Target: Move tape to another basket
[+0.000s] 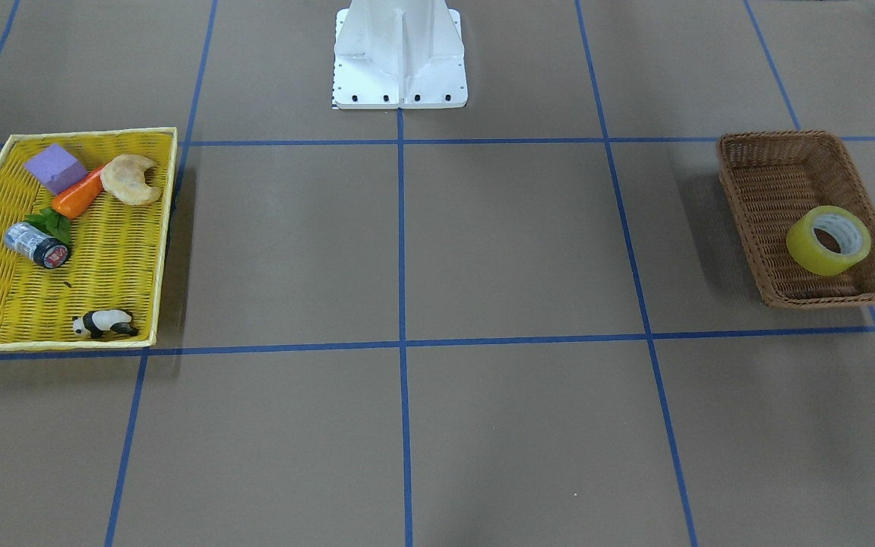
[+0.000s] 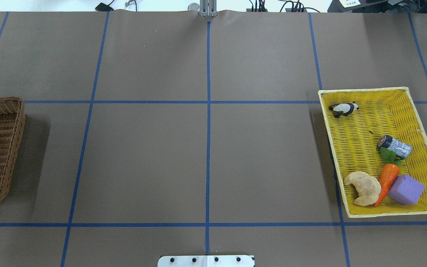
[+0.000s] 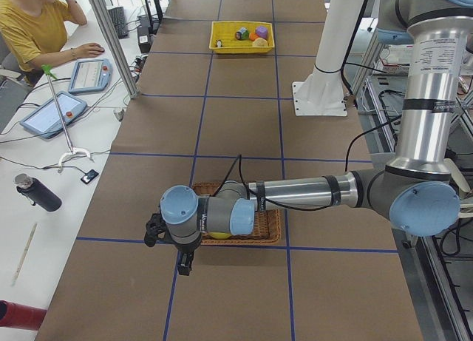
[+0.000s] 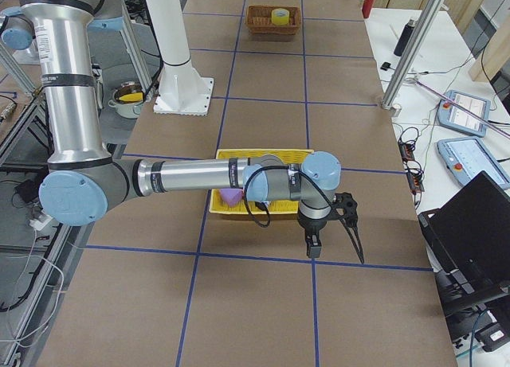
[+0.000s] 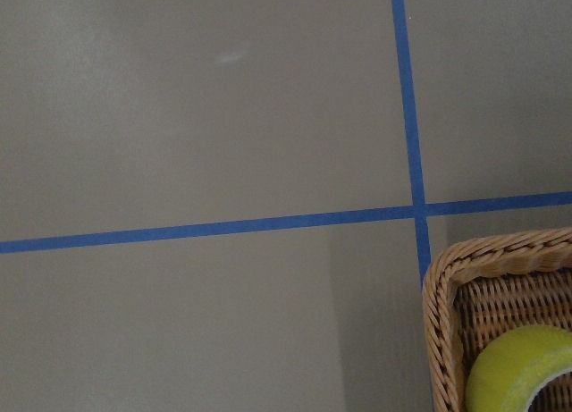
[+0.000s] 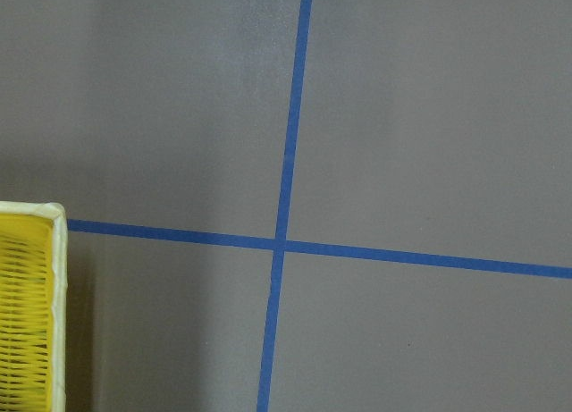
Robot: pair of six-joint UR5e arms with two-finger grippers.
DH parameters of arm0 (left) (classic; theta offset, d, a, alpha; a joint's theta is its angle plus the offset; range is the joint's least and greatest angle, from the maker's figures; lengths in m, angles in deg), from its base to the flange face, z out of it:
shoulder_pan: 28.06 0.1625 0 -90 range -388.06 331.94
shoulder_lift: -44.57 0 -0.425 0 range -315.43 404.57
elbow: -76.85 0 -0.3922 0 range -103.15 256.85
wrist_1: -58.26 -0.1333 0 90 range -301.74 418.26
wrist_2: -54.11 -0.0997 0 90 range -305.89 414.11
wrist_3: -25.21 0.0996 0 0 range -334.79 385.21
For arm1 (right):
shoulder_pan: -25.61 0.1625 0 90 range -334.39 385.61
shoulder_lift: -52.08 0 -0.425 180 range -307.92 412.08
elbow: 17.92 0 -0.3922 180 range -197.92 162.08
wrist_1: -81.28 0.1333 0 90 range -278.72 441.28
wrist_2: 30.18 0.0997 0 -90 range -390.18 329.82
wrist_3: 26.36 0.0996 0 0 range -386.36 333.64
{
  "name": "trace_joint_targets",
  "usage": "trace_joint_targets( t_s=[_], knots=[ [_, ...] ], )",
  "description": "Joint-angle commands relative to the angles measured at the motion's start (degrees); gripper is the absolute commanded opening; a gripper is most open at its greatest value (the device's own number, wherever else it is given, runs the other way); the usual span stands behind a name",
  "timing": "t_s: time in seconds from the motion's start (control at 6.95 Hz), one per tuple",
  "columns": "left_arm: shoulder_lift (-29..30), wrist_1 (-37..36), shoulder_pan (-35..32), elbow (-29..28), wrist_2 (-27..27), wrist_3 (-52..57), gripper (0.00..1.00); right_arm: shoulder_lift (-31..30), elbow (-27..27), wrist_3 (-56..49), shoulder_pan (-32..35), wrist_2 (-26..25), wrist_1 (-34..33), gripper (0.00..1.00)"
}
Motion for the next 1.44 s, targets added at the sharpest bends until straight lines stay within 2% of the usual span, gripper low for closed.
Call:
trace_joint_targets(
  t_s=[0.0, 1.3],
  knots=[
    [-1.4, -0.5, 0.0, 0.6, 0.2, 0.0, 0.98, -0.5, 0.3, -0.2, 0.0, 0.2, 0.0, 1.0],
    [-1.4, -0.4, 0.1, 1.8, -0.3, -0.4, 0.98, -0.7, 1.3, -0.1, 0.0, 0.1, 0.0, 1.0]
  ],
)
